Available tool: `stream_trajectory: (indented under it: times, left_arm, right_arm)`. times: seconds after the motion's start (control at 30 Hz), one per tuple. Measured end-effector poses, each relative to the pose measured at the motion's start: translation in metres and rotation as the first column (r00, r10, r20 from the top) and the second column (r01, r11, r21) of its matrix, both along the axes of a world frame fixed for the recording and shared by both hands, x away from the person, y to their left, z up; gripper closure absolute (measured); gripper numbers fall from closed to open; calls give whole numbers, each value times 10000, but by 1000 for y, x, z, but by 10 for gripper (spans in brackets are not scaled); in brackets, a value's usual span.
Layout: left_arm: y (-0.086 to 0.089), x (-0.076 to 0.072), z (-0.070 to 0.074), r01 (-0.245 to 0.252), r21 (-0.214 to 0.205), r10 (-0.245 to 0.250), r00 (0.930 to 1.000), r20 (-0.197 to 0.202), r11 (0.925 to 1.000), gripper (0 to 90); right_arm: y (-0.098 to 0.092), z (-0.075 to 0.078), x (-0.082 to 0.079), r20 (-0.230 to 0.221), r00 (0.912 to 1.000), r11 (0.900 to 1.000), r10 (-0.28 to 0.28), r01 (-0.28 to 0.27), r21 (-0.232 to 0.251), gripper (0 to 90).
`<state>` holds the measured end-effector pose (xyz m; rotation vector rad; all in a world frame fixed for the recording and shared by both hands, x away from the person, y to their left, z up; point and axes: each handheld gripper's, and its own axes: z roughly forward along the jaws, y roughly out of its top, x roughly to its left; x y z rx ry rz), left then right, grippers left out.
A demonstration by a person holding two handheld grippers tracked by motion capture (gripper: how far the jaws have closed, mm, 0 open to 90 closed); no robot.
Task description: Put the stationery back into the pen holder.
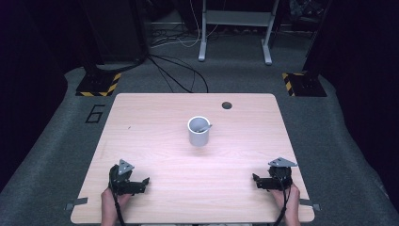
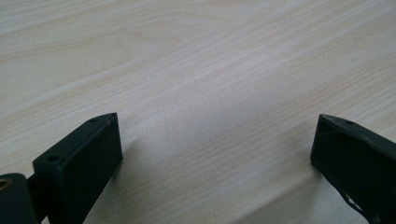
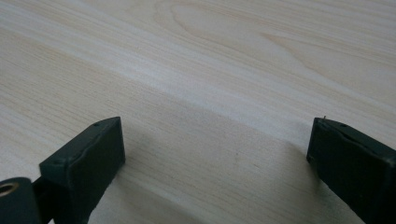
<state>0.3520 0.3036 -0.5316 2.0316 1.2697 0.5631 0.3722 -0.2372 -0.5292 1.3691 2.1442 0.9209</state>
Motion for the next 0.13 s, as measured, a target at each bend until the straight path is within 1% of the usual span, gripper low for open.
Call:
stream_trajectory:
  times: [0.03,0.07,0.13]
  left_arm:
    - [0,0,0,0,1,0,10000,0,10000,21]
    - [0,0,0,-2,-2,2,10000,0,10000,21]
    - [0,0,1,15,4,-15,9999,-118,10000,20]
  right_arm:
    - [0,0,0,-119,9999,9999,-54,55,88,24]
    - [0,0,0,-39,10000,10000,33,-33,30,20]
    - [0,0,0,-129,9999,10000,46,-46,-6,18]
